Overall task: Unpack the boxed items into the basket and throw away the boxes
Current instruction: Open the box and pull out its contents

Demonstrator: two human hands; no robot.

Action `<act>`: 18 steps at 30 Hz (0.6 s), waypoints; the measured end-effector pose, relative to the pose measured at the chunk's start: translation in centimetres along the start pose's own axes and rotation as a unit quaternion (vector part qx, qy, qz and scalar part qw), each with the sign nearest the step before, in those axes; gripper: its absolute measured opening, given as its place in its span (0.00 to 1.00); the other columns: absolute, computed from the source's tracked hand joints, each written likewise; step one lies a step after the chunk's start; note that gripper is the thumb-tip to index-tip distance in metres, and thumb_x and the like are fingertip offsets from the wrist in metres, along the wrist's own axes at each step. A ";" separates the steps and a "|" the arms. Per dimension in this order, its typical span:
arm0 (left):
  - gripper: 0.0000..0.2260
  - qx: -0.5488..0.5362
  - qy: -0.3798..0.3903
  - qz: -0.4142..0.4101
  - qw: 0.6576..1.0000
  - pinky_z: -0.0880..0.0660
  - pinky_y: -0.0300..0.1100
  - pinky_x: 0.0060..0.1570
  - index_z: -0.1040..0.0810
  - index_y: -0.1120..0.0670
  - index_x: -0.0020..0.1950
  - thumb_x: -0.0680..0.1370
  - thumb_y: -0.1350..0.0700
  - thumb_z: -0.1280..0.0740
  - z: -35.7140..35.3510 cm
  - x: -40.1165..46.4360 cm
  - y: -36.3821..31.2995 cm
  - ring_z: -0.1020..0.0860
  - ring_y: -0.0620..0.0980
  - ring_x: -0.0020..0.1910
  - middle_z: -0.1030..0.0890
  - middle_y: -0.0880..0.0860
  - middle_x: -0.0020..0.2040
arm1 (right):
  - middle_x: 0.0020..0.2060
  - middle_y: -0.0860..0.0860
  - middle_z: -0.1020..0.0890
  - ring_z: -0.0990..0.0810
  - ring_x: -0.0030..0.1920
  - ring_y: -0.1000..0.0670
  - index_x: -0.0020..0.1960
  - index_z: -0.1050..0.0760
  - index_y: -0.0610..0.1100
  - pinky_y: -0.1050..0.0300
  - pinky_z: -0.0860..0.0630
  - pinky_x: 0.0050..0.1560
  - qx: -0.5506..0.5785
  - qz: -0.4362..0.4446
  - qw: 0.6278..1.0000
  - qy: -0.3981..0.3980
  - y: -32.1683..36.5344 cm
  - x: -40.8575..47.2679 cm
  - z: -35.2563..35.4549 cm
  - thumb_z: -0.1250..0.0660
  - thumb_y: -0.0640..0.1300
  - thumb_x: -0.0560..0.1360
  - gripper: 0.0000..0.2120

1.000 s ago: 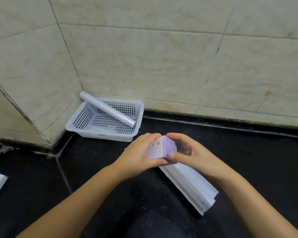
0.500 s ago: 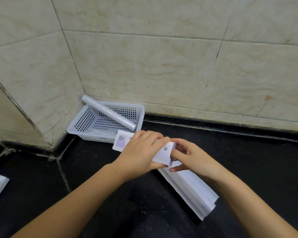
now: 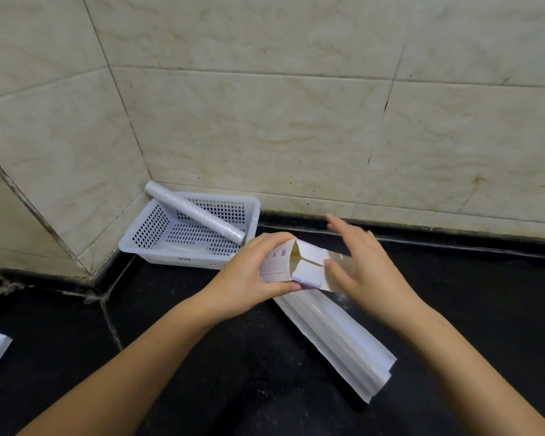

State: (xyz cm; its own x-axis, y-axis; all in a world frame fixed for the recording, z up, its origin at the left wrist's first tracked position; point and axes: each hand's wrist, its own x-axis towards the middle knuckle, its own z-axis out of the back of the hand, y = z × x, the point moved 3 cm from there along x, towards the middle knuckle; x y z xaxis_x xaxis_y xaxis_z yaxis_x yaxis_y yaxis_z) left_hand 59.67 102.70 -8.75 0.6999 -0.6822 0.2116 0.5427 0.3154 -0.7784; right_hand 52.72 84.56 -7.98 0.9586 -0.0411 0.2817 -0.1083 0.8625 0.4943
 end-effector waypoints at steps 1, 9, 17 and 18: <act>0.25 0.004 -0.001 0.001 1.000 0.30 0.41 0.61 0.32 0.38 0.62 0.68 0.46 0.26 -0.1 0.0 -0.1 0.28 0.39 0.60 0.26 0.39 0.58 | 0.67 0.56 0.28 0.33 0.69 0.56 0.73 0.41 0.54 0.49 0.51 0.75 -0.019 0.035 0.999 0.020 0.7 0.1 -0.1 0.40 0.51 0.75 0.27; 0.26 -0.047 0.035 0.001 0.998 0.29 0.42 0.62 0.31 0.37 0.61 0.66 0.46 0.25 -0.4 -0.4 -0.8 0.27 0.39 0.61 0.25 0.41 0.60 | 0.38 0.58 0.17 0.21 0.37 0.58 0.47 0.23 0.55 0.65 0.29 0.37 0.171 -0.014 0.985 0.028 1.7 1.0 1.9 0.39 0.49 0.78 0.07; 0.23 -0.043 -0.050 0.008 0.998 0.32 0.25 0.55 0.31 0.34 0.57 0.65 0.40 0.27 0.1 -0.2 -0.9 0.27 0.34 0.58 0.25 0.35 0.57 | 0.47 0.47 0.20 0.22 0.48 0.44 0.49 0.22 0.44 0.50 0.32 0.54 -0.125 0.104 0.977 -0.137 4.2 -0.4 1.6 0.30 0.43 0.70 0.08; 0.23 -0.030 -0.060 0.006 0.998 0.31 0.27 0.55 0.31 0.35 0.57 0.65 0.40 0.27 0.2 -0.1 -0.9 0.27 0.35 0.58 0.25 0.36 0.57 | 0.47 0.49 0.20 0.21 0.48 0.45 0.48 0.21 0.44 0.48 0.33 0.58 -0.134 0.119 0.975 -0.128 4.5 -0.9 1.3 0.31 0.43 0.71 0.06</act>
State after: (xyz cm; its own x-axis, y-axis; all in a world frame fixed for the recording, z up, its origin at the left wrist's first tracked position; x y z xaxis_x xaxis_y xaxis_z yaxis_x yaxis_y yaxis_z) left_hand 59.26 102.61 -7.95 0.7592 -0.5931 0.2680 0.5071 0.2810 -0.8148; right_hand 51.04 87.81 -4.98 0.8135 0.0813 0.5758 -0.2144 0.9624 0.1670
